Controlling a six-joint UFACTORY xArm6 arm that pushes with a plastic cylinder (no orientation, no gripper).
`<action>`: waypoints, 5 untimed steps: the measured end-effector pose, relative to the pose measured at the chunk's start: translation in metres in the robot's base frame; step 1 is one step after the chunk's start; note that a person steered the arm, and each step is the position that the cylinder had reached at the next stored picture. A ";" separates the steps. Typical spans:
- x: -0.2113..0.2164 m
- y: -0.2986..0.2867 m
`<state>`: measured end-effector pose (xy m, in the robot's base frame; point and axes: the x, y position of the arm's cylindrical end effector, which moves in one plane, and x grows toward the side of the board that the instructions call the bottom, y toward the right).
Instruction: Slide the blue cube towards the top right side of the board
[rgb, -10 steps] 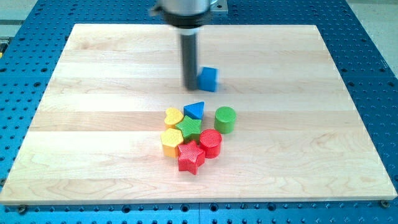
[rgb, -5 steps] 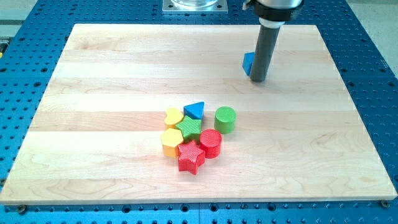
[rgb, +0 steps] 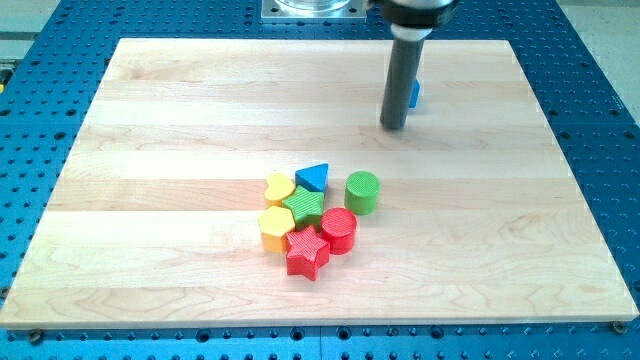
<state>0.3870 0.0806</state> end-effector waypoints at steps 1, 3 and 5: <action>-0.028 -0.015; -0.056 0.065; 0.121 0.070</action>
